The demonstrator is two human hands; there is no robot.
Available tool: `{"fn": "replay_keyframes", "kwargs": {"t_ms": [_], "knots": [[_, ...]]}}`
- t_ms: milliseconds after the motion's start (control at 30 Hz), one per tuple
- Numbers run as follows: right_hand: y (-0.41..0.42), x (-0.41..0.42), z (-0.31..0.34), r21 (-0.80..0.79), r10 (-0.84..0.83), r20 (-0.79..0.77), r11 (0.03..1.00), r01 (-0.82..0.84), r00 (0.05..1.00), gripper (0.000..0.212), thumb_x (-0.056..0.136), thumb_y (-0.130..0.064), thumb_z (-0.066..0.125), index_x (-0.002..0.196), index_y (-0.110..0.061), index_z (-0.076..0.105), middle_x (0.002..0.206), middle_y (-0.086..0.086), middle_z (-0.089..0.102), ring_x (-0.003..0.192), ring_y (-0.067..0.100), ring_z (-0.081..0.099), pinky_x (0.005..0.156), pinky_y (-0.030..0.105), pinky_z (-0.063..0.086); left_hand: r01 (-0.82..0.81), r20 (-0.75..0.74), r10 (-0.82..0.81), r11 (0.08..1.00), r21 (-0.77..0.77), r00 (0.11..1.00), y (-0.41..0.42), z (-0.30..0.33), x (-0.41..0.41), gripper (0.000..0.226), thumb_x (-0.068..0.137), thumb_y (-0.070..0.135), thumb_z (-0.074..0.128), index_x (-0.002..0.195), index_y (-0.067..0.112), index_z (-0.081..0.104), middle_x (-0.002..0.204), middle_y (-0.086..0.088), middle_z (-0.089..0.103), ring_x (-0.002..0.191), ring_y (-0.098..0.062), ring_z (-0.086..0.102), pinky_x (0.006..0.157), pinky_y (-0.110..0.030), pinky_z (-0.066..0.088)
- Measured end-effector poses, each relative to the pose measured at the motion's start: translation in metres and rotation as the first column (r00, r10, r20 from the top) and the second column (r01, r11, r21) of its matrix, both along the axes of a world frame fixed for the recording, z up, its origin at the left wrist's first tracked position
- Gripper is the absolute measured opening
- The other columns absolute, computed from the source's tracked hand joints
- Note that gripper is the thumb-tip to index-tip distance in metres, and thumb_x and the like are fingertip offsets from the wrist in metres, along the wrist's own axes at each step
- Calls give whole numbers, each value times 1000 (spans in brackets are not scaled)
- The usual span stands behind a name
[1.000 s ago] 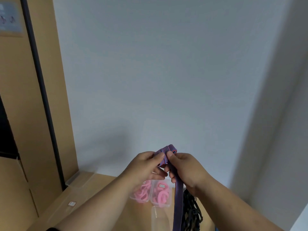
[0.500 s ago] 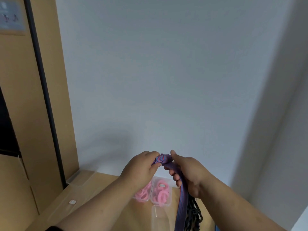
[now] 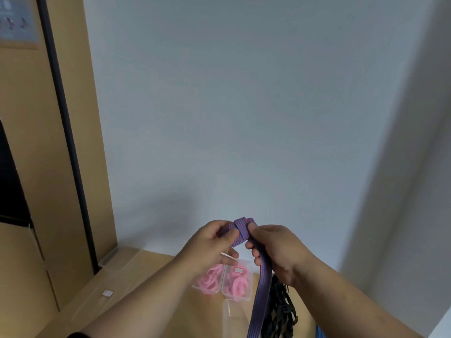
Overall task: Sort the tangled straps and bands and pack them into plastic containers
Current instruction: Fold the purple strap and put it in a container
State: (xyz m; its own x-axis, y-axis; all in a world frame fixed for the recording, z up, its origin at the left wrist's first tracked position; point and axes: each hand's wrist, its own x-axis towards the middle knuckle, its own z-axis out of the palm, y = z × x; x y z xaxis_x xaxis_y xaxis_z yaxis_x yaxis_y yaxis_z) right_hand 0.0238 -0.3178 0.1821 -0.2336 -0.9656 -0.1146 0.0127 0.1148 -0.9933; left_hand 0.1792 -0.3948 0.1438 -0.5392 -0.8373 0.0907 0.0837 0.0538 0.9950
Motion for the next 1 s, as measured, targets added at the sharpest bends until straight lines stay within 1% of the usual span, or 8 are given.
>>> {"fn": "replay_keyframes", "kwargs": {"t_ms": [200,333,467,567,767,833,933,1000], "knots": [[-3,1,-7,17,12,26,1000,-12,1000,27,100,-20,61,92,4,70,70,10,62,54,18,60,82,45,49,-93,-37,90,990,-105,995,-7,2,-3,10,88,7,74,97,10,71,82,-11,69,72,-23,70,69,-35,59],[-2,3,-5,43,0,52,999,-3,999,27,100,-14,61,101,12,68,66,8,60,51,14,53,62,31,55,-246,12,268,900,-359,963,-10,-1,-5,13,85,14,76,91,24,71,84,-1,70,73,-19,68,67,-35,60],[-1,5,-2,51,-9,-12,999,10,1000,24,100,-9,57,97,12,69,65,8,60,49,15,47,44,24,43,-185,135,417,640,-745,899,-11,-4,-6,20,84,22,75,103,25,70,93,11,64,85,-6,58,77,-24,48],[1,5,-2,75,-5,-4,997,6,1000,26,100,-13,56,93,6,71,67,8,60,50,15,46,44,24,39,-87,189,446,529,-844,875,-14,-6,-3,26,88,19,71,114,21,69,100,9,57,77,-2,49,72,-15,38],[1,5,-4,112,-18,79,994,9,997,43,99,-40,60,86,-1,71,64,6,56,49,16,44,43,25,38,77,216,421,324,-943,881,-17,-11,0,28,87,13,59,112,24,65,103,6,58,93,-18,57,75,-32,53],[1,4,-6,91,-43,53,995,38,998,40,98,-36,62,79,-2,68,62,7,55,47,17,42,43,25,38,86,229,371,365,-927,900,-17,-13,1,31,89,15,61,118,24,65,110,9,56,99,-13,57,82,-27,51],[1,0,-5,33,-83,15,996,82,996,37,99,-31,62,74,-4,64,64,9,55,46,17,41,43,26,38,40,226,232,609,-792,946,-13,-16,4,36,89,32,66,125,29,60,118,25,47,105,-3,57,89,-17,48],[1,-1,-4,14,-93,-5,996,94,996,37,100,-31,61,76,-3,64,65,9,56,46,18,41,44,25,38,-38,135,174,737,-674,975,-6,-15,2,33,90,26,70,119,37,60,118,25,51,103,-5,60,85,-20,53]]}}
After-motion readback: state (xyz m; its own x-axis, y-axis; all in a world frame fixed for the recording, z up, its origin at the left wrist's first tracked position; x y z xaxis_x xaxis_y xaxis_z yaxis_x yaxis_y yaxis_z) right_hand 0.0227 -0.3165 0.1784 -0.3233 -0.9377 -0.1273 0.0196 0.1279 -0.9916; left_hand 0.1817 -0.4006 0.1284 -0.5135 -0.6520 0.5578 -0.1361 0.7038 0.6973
